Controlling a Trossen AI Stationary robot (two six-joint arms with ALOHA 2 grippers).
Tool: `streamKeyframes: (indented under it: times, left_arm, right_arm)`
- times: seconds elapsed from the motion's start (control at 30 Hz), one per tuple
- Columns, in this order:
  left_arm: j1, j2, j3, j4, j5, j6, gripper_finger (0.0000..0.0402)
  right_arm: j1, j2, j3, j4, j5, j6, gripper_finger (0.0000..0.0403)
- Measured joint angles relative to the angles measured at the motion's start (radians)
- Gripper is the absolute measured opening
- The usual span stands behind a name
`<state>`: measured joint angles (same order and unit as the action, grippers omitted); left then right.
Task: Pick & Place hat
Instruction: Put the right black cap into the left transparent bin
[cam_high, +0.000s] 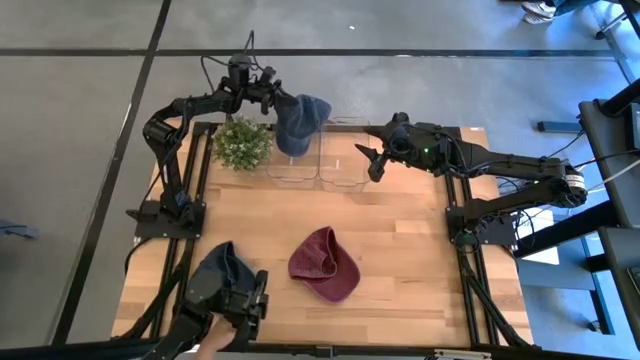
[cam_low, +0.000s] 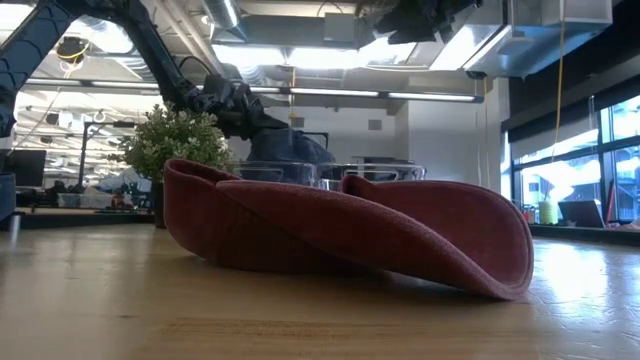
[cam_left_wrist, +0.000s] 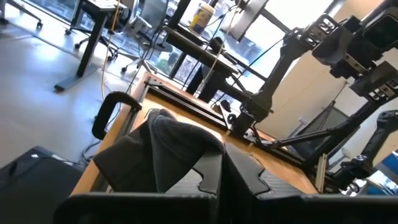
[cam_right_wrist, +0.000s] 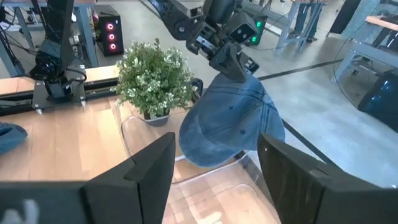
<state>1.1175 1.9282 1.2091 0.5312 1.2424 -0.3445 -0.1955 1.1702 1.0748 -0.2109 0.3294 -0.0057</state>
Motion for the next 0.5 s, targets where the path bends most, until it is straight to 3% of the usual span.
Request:
streamKeyframes:
  times: [0.2, 0.5]
  left_arm:
    - [0.011, -0.010, 0.000, -0.025, -0.063, 0.024, 0.0005]
    - [0.009, -0.099, 0.000, -0.333, -0.226, 0.258, 0.0004]
  right_arm:
    - [0.000, 0.000, 0.000, -0.001, 0.000, 0.001, 0.0228]
    - [0.000, 0.000, 0.000, -0.001, 0.000, -0.002, 0.0228]
